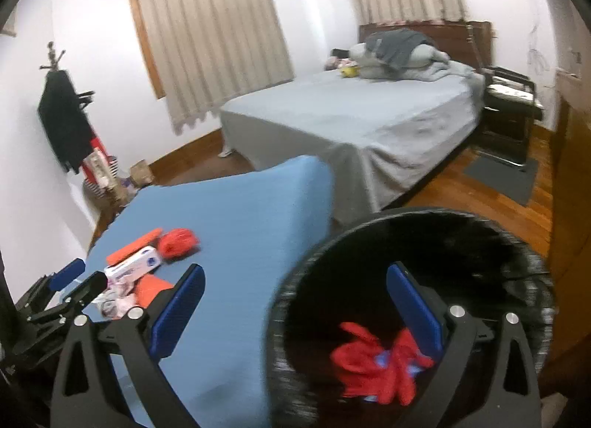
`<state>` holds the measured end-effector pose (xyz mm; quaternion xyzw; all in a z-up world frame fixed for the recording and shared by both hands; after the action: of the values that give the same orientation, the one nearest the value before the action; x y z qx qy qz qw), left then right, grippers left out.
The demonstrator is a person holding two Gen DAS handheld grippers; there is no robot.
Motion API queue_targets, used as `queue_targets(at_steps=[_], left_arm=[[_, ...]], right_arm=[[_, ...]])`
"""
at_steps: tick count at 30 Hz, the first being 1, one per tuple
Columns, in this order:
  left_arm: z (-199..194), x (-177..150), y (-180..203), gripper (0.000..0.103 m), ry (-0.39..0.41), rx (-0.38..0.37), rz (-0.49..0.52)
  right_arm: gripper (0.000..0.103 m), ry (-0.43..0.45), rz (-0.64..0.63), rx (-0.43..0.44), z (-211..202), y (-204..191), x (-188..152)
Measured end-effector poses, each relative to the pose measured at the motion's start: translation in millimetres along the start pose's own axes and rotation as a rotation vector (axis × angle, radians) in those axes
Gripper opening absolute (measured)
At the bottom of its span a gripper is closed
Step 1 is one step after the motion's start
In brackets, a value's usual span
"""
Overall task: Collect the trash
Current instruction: 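Grasp the pink sock with the right gripper from the orange mesh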
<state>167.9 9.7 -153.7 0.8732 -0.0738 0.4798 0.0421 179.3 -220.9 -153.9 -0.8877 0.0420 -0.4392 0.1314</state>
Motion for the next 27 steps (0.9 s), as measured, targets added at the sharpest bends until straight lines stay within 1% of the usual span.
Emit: queue_targets(at_steps=[4,9,13,17,20,22,23,27], left_arm=[[-5.6,-14.3,-43.7,0.078,-0.020,0.080,-0.042],[-10.6,-29.9,-90.8,0.077,-0.045,0.157,-0.077],[-13.1,-42.3,-116.9,0.077,-0.061,0.186,-0.108],[-12.2,-52.9,-137.2,0.074,-0.077,0.204,-0.135],[-12.0,-58.6,-149.4,0.070,-0.086,0.210,-0.153],[-11.9,-61.7,-153.8,0.068,-0.090,0.213,-0.157],[-11.2,-62.9,-157.1,0.068,-0.093,0.213,-0.160],[-10.9,-68.9,-170.5,0.064,-0.101,0.218,-0.168]], right_arm=[[0.097,-0.025,-0.042,0.045,17.3,-36.2,-11.0],[0.097,-0.060,-0.100,0.110,39.2,-84.5,-27.0],[0.097,-0.078,-0.139,0.163,53.7,-120.3,-37.8],[0.096,-0.100,-0.165,0.208,68.0,-149.7,-49.5],[0.091,-0.118,-0.196,0.236,80.2,-172.9,-60.0],[0.087,-0.133,-0.213,0.249,86.6,-184.0,-66.3],[0.086,-0.149,-0.224,0.258,92.2,-191.4,-71.8],[0.076,-0.202,-0.241,0.286,105.3,-209.2,-89.6]])
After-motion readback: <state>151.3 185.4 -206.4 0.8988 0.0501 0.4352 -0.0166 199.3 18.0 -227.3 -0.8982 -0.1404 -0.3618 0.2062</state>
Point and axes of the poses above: each gripper's, at about its wrist camera, not at the fingertips, and z roughly the way its jaws point, y to its right, x to its top, the point moved 9 cm from there along z, roughly the way its jaws point, and after that the axes turned 2 degrees about z, right-handed, at the moved point
